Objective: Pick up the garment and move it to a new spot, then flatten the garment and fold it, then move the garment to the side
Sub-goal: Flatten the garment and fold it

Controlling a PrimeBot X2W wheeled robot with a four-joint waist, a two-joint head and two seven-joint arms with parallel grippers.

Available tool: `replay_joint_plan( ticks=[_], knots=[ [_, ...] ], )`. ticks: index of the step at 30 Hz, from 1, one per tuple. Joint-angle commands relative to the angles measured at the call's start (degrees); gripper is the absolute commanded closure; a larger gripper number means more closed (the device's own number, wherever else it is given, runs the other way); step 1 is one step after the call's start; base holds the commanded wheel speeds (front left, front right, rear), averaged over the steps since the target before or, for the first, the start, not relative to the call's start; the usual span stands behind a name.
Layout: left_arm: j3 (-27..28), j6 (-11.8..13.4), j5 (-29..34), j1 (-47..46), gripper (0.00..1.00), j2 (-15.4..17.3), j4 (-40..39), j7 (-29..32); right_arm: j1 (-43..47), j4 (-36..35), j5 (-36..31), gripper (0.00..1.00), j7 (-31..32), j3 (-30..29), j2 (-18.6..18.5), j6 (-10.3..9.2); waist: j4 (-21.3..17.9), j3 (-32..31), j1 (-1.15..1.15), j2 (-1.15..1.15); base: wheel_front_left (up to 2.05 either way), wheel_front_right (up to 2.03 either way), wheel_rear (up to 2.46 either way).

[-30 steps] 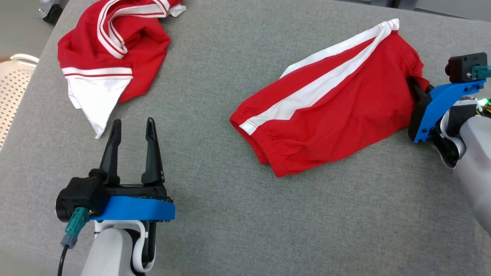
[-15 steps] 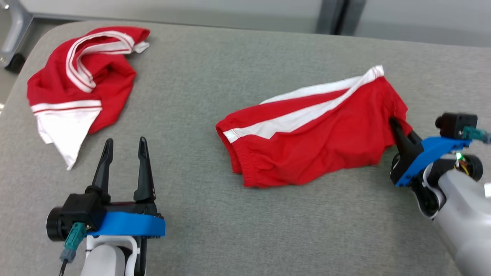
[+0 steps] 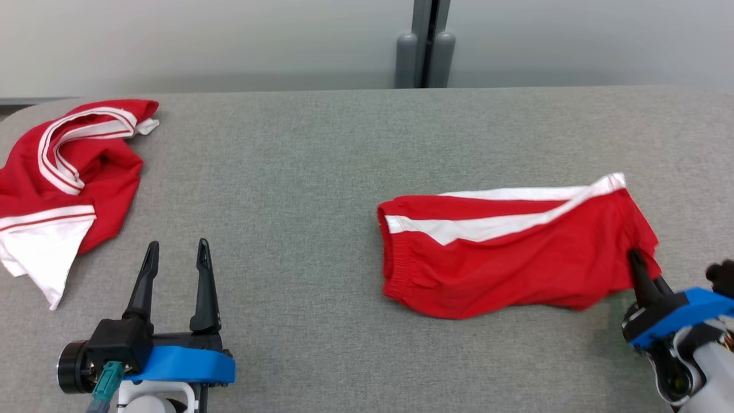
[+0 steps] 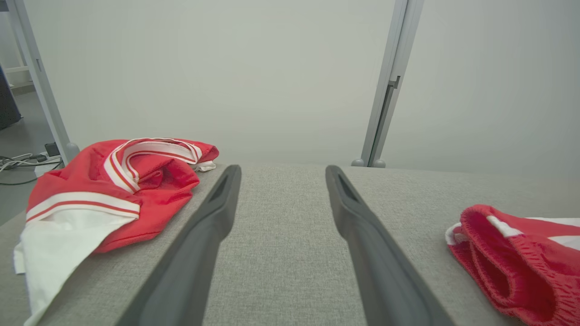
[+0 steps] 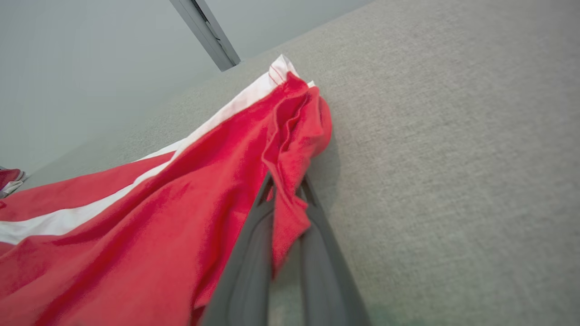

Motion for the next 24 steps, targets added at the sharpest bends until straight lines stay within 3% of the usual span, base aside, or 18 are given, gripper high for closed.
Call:
replay_joint_plan(
  ticks=[1, 10, 24],
  knots=[
    [0.3, -0.1, 0.4, 0.5, 0.0, 0.0, -0.1, -0.2, 2.2, -0.5, -0.6, 1.0, -0.3, -1.3, -0.4, 0.01, -0.8, -0.9, 0.01, 0.0, 0.0, 0.0, 0.0],
    [2.1, -0.2, 2.1, 2.5, 0.0, 0.0, 0.2, -0.1, 7.4, -2.3, -5.3, 1.0, -0.3, -7.9, 1.9, 0.01, -2.1, -3.4, 0.01, 0.0, 0.0, 0.0, 0.0],
    [2.0, -0.1, 2.2, 3.4, 0.0, 0.0, 0.5, -0.1, 6.1, -5.4, -9.0, 1.0, -0.3, -11.8, 4.0, 0.02, -1.3, -4.5, 0.01, 0.0, 0.0, 0.0, 0.0]
  ],
)
